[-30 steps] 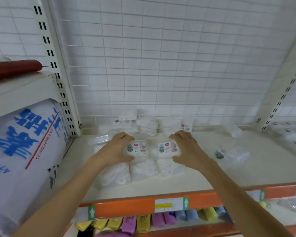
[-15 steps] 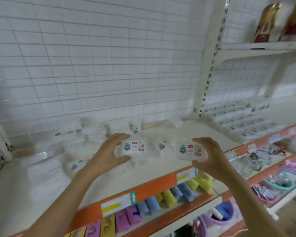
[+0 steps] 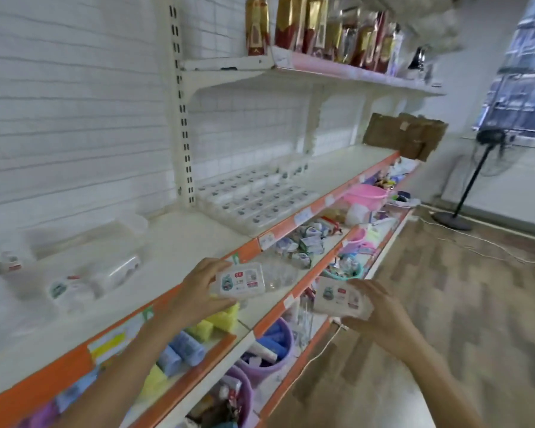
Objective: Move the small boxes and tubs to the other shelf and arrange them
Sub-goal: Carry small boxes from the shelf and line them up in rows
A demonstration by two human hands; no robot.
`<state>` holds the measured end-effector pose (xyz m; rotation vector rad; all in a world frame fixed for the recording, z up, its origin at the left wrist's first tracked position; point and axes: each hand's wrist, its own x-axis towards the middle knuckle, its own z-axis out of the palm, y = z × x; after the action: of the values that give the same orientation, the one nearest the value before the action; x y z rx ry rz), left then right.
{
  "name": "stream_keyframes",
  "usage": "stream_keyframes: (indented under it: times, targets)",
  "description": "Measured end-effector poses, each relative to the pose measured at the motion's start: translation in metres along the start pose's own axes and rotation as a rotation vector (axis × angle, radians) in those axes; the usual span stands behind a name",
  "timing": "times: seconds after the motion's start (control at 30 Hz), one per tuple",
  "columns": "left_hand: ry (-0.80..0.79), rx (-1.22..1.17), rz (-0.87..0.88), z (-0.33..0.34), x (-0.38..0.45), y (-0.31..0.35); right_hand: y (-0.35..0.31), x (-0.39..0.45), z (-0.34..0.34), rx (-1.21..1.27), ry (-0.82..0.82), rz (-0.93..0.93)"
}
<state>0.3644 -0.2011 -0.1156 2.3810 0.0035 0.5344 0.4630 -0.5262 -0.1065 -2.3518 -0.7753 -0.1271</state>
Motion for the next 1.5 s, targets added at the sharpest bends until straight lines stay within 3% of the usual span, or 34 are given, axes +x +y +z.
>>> stream_keyframes:
  times: [0.4, 0.9, 1.17, 1.33, 1.5]
  targets:
    - [-0.191, 0.058, 0.084, 0.135, 0.121, 0.057, 0.136, 0.014, -0.065, -0.027, 0.082, 0.244]
    - [0.024, 0.022, 0.058, 0.166, 0.339, 0.039, 0.218, 0.245, -0.101, -0.101, -0.045, 0.01]
    - [0.123, 0.145, -0.154, 0.126, 0.393, -0.009, 0.213, 0.407, -0.078, -0.036, -0.063, -0.161]
    - [0.143, 0.197, -0.388, 0.113, 0.396, -0.045, 0.199, 0.489, -0.021, -0.001, -0.321, -0.339]
    - [0.2, 0.212, -0.541, 0.114, 0.407, -0.062, 0.181, 0.561, 0.029, 0.157, -0.447, -0.469]
